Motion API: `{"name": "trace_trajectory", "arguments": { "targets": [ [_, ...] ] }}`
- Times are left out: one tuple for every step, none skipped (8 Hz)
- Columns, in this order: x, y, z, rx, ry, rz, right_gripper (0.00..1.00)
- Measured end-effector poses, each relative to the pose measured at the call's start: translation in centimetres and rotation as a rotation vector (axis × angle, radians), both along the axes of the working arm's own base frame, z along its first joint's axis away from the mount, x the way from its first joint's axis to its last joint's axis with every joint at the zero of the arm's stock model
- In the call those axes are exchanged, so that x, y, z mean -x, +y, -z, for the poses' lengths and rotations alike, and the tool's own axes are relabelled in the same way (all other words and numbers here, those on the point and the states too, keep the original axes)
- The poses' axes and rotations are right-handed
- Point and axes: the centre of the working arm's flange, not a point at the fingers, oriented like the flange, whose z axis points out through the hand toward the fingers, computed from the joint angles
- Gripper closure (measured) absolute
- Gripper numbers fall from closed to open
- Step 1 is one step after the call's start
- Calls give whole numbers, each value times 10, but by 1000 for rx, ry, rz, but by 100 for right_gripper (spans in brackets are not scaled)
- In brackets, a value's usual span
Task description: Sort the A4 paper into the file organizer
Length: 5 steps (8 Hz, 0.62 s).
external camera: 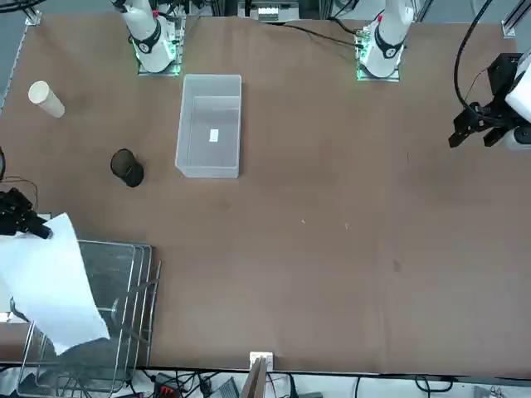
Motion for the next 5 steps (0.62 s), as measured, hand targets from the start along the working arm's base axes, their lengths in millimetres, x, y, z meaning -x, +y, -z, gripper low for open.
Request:
{"name": "trace_trajectory", "arguments": {
  "targets": [
    [1,0,3,-4,6,2,99],
    [1,5,-3,1,12,1,99],
    [1,13,-13,17,25,-2,99],
    [2,25,-22,26,50,3,99],
    [3,37,-22,21,88,14,99]
  ]
}}
